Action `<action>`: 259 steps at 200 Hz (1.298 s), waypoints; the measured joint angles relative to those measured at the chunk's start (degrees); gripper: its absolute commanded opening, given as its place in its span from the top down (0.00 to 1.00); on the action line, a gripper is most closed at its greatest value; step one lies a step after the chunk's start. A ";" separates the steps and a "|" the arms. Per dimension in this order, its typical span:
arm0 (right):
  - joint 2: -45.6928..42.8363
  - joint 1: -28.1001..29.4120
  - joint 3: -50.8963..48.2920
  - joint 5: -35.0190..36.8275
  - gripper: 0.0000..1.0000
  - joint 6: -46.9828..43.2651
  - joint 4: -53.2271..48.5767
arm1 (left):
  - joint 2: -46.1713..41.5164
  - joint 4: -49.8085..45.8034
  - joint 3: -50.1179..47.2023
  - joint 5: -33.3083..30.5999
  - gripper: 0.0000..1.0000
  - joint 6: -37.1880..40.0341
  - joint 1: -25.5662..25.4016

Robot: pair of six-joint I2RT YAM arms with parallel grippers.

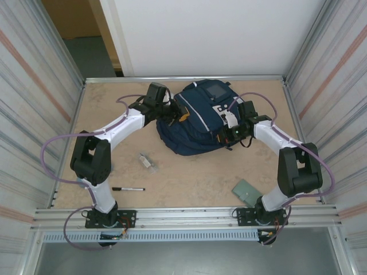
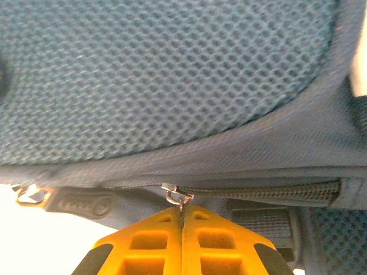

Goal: Pack the student bag

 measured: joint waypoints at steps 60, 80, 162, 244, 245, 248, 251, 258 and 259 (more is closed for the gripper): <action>-0.42 2.93 0.00 -3.50 1.00 4.15 -1.42 | 0.00 0.98 -0.28 0.00 1.00 -0.46 0.00; -0.42 5.49 -0.33 -4.37 1.00 6.80 -0.13 | 0.00 1.77 -0.83 0.00 1.00 -0.94 0.00; -2.64 15.39 -2.45 0.85 1.00 22.43 9.55 | 0.00 4.72 -3.08 -0.39 1.00 -2.14 0.04; -3.10 25.38 -3.02 13.14 0.88 30.56 17.42 | 0.22 6.58 -4.00 -1.01 1.00 -2.16 -0.13; -3.15 25.46 -2.99 13.14 0.88 30.36 17.38 | 0.22 6.75 -4.13 -0.96 1.00 -2.19 -0.17; -3.23 25.68 -2.95 13.27 0.87 29.70 17.38 | 0.22 7.02 -4.44 -0.92 1.00 -2.25 -0.28; -3.39 25.86 -2.95 13.35 0.86 29.46 17.40 | 0.22 7.30 -4.72 -0.85 1.00 -2.40 -0.39; -3.96 26.25 -2.91 13.35 0.83 27.91 16.92 | 0.22 8.17 -5.60 -0.72 1.00 -2.60 -0.66; -4.04 26.27 -2.89 13.31 0.82 27.76 16.81 | 0.22 8.35 -5.79 -0.66 1.00 -2.64 -0.74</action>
